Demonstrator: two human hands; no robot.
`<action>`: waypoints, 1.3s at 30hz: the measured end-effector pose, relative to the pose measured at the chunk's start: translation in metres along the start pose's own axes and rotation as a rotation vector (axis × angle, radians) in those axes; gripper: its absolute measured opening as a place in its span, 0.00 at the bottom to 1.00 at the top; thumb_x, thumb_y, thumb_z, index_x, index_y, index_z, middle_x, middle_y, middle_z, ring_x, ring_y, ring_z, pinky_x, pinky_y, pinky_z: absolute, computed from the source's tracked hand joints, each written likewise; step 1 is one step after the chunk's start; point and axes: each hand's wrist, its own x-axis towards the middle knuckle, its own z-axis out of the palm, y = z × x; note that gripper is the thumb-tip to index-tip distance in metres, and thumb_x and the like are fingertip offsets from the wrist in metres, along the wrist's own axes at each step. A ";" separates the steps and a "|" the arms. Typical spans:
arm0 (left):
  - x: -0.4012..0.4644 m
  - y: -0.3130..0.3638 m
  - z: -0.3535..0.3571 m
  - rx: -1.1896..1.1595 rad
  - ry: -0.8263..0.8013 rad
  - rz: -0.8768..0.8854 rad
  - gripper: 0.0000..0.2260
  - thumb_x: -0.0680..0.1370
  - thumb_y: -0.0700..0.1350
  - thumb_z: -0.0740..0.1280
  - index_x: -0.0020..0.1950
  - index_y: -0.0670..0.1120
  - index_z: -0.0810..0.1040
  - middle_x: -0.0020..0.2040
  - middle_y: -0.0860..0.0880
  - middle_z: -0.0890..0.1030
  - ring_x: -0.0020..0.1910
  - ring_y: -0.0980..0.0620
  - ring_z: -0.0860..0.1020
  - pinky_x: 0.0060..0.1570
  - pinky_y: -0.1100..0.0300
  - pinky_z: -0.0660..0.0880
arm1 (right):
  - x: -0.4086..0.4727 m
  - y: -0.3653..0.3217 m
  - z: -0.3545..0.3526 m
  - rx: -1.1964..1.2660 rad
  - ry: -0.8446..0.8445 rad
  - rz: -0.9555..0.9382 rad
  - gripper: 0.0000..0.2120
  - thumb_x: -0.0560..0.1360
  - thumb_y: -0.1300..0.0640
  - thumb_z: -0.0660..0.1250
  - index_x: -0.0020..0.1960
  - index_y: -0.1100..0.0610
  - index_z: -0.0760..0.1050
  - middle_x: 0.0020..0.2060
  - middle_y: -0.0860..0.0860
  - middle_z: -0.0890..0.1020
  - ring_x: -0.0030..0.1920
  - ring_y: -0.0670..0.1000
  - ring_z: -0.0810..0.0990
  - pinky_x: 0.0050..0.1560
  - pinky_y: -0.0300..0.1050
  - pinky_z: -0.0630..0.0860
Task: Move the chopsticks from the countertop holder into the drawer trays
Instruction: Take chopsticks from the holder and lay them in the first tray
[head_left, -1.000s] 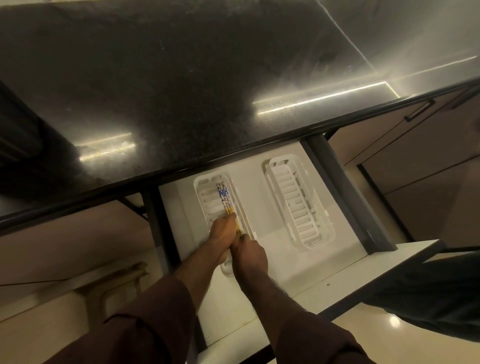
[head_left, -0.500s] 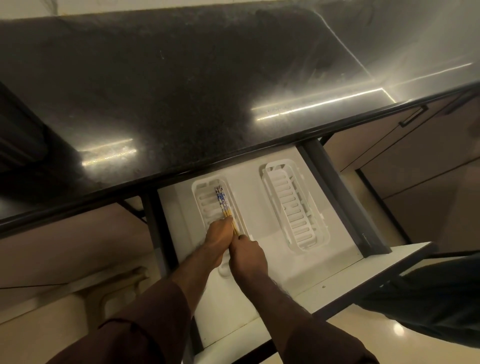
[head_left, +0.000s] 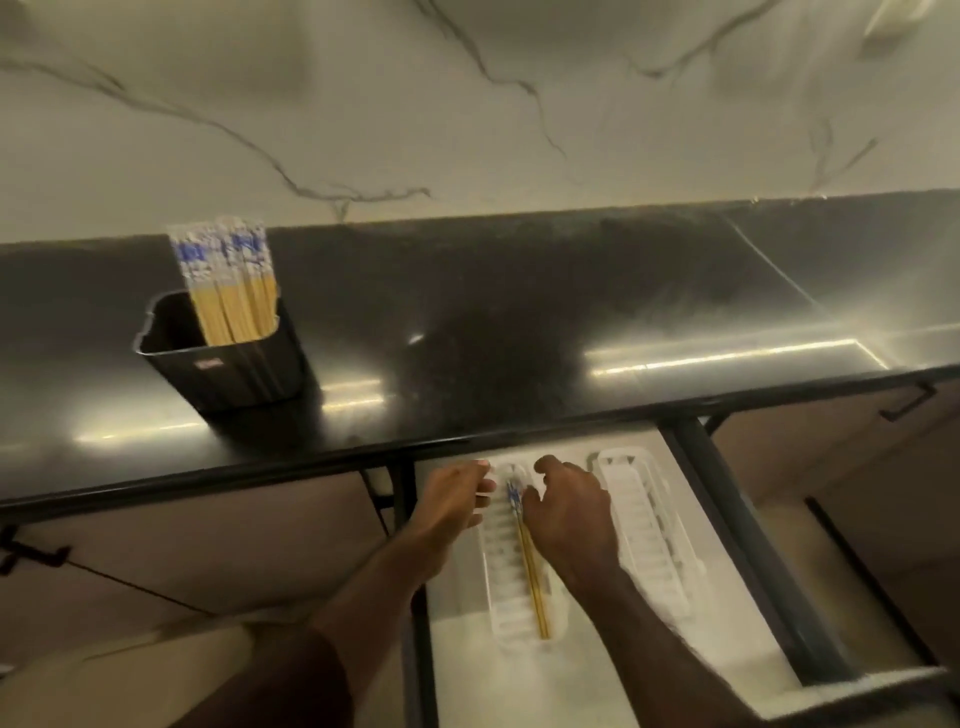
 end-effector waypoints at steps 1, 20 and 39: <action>-0.005 0.011 -0.010 -0.008 0.012 0.039 0.09 0.81 0.49 0.64 0.54 0.46 0.80 0.51 0.45 0.83 0.52 0.48 0.81 0.55 0.52 0.78 | 0.004 -0.010 -0.010 0.026 0.031 -0.024 0.16 0.78 0.49 0.64 0.63 0.54 0.75 0.57 0.51 0.82 0.57 0.51 0.80 0.56 0.45 0.75; -0.018 0.143 -0.249 -0.126 0.255 0.480 0.06 0.80 0.40 0.65 0.55 0.44 0.80 0.51 0.45 0.84 0.49 0.51 0.82 0.49 0.59 0.80 | 0.067 -0.279 -0.008 0.296 0.048 -0.475 0.14 0.77 0.53 0.68 0.62 0.54 0.77 0.50 0.48 0.83 0.42 0.39 0.78 0.43 0.28 0.72; 0.108 0.173 -0.333 0.232 0.643 0.539 0.22 0.76 0.41 0.71 0.68 0.46 0.72 0.63 0.45 0.78 0.58 0.52 0.77 0.49 0.60 0.76 | 0.128 -0.360 0.076 0.311 -0.106 -0.358 0.12 0.77 0.58 0.68 0.61 0.54 0.76 0.53 0.51 0.82 0.49 0.47 0.81 0.48 0.42 0.81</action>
